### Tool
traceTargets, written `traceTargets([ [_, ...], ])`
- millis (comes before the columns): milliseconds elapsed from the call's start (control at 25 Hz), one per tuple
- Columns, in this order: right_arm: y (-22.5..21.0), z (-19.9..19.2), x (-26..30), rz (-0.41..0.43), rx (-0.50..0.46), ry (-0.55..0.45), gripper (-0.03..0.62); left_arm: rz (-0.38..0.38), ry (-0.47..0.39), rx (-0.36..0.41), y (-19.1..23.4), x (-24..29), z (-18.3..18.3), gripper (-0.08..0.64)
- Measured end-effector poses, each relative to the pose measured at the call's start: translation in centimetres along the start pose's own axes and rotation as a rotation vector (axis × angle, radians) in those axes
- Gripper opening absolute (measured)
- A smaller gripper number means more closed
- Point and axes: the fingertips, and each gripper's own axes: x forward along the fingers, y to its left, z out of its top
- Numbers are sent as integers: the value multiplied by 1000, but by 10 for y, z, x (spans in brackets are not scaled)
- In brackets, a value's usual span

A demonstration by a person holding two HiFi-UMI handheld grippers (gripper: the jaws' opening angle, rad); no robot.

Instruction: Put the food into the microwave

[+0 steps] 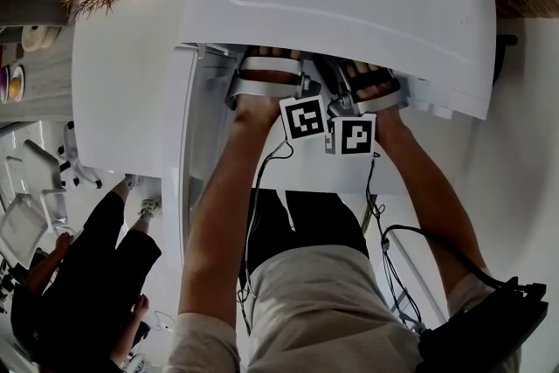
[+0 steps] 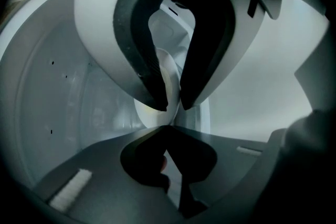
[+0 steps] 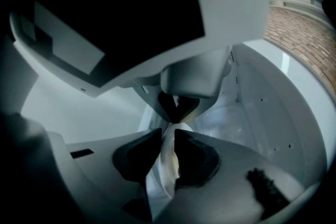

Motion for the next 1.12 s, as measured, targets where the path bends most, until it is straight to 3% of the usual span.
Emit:
traceTargets([
  [1120, 2, -4, -14, -36, 24, 22, 81, 26, 38, -10, 1, -12, -12, 6],
])
